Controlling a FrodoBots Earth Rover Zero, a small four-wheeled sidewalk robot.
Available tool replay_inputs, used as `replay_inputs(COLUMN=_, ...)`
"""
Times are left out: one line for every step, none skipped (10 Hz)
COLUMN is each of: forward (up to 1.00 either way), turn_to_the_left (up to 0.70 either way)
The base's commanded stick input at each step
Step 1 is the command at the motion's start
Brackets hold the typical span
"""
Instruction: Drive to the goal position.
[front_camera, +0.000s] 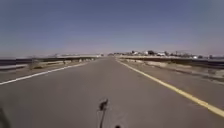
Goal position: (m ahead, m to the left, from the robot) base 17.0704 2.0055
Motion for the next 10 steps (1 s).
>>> replay_inputs(forward=1.0, turn_to_the_left=-0.01)
replay_inputs(forward=1.0, turn_to_the_left=-0.01)
replay_inputs(forward=1.0, turn_to_the_left=-0.01)
replay_inputs(forward=1.0, turn_to_the_left=-0.01)
replay_inputs(forward=1.0, turn_to_the_left=-0.01)
replay_inputs(forward=1.0, turn_to_the_left=-0.01)
replay_inputs(forward=1.0, turn_to_the_left=-0.01)
replay_inputs(forward=1.0, turn_to_the_left=-0.01)
replay_inputs(forward=1.0, turn_to_the_left=-0.01)
replay_inputs(forward=1.0, turn_to_the_left=-0.01)
